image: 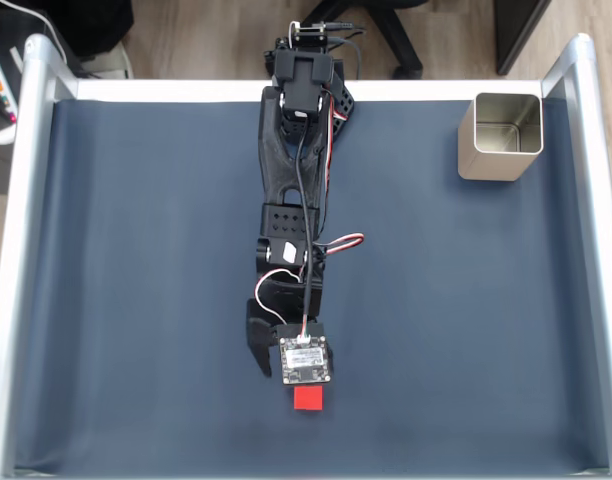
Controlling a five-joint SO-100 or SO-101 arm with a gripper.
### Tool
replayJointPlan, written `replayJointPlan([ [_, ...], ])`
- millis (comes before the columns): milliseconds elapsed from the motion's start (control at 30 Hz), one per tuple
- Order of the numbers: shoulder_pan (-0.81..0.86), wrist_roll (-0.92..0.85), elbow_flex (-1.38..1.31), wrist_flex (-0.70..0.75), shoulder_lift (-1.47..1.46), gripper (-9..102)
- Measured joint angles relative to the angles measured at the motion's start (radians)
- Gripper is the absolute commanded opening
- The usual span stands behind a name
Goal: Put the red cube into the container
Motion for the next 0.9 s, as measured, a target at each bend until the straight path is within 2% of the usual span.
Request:
replayJointPlan([
  [900,-0.049,0.034,-0.049,-0.118,-0.147,36],
])
